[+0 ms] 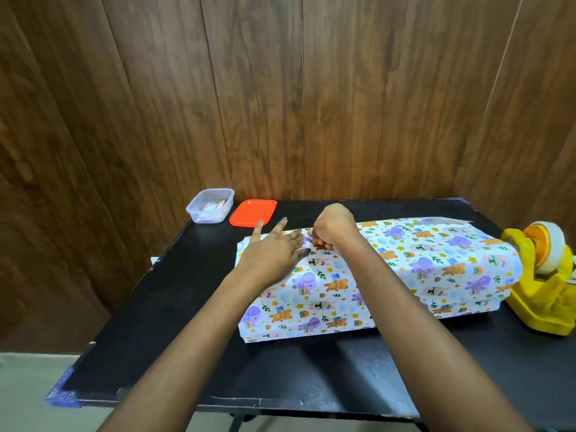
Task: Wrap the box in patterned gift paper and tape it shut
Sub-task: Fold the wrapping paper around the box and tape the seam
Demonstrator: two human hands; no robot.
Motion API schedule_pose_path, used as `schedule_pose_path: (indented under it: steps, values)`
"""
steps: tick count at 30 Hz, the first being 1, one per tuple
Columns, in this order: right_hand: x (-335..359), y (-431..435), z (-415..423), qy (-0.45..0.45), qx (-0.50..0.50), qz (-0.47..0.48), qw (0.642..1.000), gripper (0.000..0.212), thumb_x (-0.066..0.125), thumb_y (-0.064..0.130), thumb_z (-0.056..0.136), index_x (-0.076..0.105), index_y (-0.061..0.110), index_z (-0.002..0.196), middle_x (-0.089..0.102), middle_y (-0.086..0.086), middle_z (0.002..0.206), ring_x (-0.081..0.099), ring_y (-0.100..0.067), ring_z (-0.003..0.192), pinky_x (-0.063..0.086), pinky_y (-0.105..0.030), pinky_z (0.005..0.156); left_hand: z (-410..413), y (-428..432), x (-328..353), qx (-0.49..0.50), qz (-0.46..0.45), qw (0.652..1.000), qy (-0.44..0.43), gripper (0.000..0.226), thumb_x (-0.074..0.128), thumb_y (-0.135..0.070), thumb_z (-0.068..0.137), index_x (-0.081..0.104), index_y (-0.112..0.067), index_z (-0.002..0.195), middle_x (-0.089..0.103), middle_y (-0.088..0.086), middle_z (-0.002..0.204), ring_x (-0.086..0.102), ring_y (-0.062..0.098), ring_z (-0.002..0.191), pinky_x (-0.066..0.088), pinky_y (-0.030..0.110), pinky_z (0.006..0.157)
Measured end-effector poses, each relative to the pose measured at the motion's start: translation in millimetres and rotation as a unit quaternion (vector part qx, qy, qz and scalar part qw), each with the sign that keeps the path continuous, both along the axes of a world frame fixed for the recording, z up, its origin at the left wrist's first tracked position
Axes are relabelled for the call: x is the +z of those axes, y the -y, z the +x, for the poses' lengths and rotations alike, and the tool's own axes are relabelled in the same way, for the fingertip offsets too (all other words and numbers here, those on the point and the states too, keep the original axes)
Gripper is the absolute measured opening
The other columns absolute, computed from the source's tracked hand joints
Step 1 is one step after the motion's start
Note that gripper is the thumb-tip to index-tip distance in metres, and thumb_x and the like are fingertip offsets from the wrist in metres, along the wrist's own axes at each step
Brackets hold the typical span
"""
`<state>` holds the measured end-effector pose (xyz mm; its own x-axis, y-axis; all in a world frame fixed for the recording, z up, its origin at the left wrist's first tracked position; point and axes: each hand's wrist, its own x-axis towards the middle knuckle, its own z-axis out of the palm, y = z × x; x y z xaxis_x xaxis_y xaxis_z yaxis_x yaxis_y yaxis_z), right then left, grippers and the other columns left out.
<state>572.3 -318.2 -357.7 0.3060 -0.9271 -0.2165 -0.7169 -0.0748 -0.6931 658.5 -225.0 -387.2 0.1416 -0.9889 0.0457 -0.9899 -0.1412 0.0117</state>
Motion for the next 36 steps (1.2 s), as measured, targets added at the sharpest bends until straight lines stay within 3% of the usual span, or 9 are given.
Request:
schedule_pose_path:
  steps: [8,16,18,20,21,23,26,32,36]
  values:
    - [7,2,2,-0.062,0.006,0.001,0.998,0.027,0.055,0.013,0.091,0.061,0.006,0.065,0.057,-0.004,0.061,0.051,-0.013,0.057,0.044,-0.025,0.062,-3,2,4,0.003,0.013,1.0,0.004,0.048,0.024,-0.04,0.102,0.028,-0.024,0.147,0.018,-0.012,0.155,-0.007,0.01,0.145,-0.013,0.049,0.112]
    - [21,-1,-17,-0.132,0.067,0.057,0.987,0.033,0.056,0.02,0.094,0.057,0.008,0.063,0.049,-0.003,0.057,0.039,-0.01,0.048,0.033,-0.022,0.048,-5,6,4,0.001,0.007,1.0,-0.028,0.054,0.029,-0.037,0.101,0.014,-0.02,0.15,0.004,-0.009,0.158,-0.017,0.013,0.144,-0.015,0.046,0.112]
    - [19,-6,-22,-0.085,0.069,0.029,0.993,0.024,0.054,0.013,0.094,0.059,0.006,0.072,0.054,-0.006,0.062,0.046,-0.013,0.051,0.039,-0.024,0.049,-6,8,5,-0.017,0.026,0.999,-0.03,0.05,0.027,-0.031,0.103,0.015,-0.024,0.15,0.006,-0.012,0.158,-0.017,0.012,0.143,-0.015,0.047,0.112]
    - [12,-12,-27,-0.055,0.097,-0.08,0.991,0.012,0.055,0.007,0.091,0.064,0.003,0.097,0.064,-0.012,0.087,0.061,-0.022,0.075,0.052,-0.032,0.067,-6,9,6,-0.02,0.051,0.998,-0.041,0.047,0.025,-0.03,0.103,0.016,-0.026,0.15,0.008,-0.014,0.157,-0.014,0.012,0.144,-0.014,0.048,0.112]
    - [8,-15,-30,-0.071,0.121,-0.14,0.98,0.02,0.054,0.008,0.091,0.065,0.005,0.108,0.064,-0.013,0.103,0.062,-0.025,0.092,0.052,-0.034,0.079,-5,9,6,-0.019,0.057,0.997,-0.049,0.047,0.024,-0.031,0.103,0.015,-0.028,0.15,0.009,-0.015,0.157,-0.014,0.012,0.144,-0.014,0.049,0.112]
    - [-5,-26,-37,-0.108,0.157,-0.233,0.954,0.024,0.052,0.015,0.094,0.065,0.012,0.114,0.055,-0.009,0.118,0.056,-0.025,0.105,0.047,-0.033,0.079,-3,7,6,-0.019,0.063,0.996,-0.067,0.047,0.024,-0.032,0.103,0.015,-0.029,0.15,0.009,-0.015,0.156,-0.015,0.012,0.144,-0.015,0.048,0.112]
    - [-22,-34,-50,-0.158,0.187,-0.316,0.917,0.024,0.047,0.025,0.098,0.066,0.015,0.109,0.044,-0.003,0.115,0.044,-0.02,0.106,0.036,-0.029,0.068,-3,7,8,-0.014,0.072,0.994,-0.084,0.047,0.024,-0.032,0.103,0.016,-0.027,0.15,0.009,-0.015,0.156,-0.015,0.011,0.144,-0.014,0.048,0.113]
    - [-21,-25,-65,-0.116,0.201,-0.309,0.922,0.028,0.043,0.025,0.099,0.068,0.021,0.11,0.045,-0.001,0.112,0.042,-0.019,0.109,0.045,-0.033,0.081,-7,8,9,-0.017,0.05,0.996,-0.07,0.046,0.026,-0.031,0.103,0.024,-0.021,0.148,0.014,-0.011,0.156,-0.009,0.009,0.144,-0.012,0.047,0.114]
    - [-28,-28,-63,-0.171,0.222,-0.351,0.893,0.035,0.038,0.042,0.099,0.06,0.027,0.122,0.042,-0.001,0.112,0.038,-0.018,0.104,0.041,-0.03,0.078,-10,9,3,0.01,-0.027,0.998,-0.051,0.043,0.032,-0.032,0.102,0.037,-0.021,0.143,0.025,-0.003,0.154,0.008,0.007,0.144,-0.005,0.041,0.117]
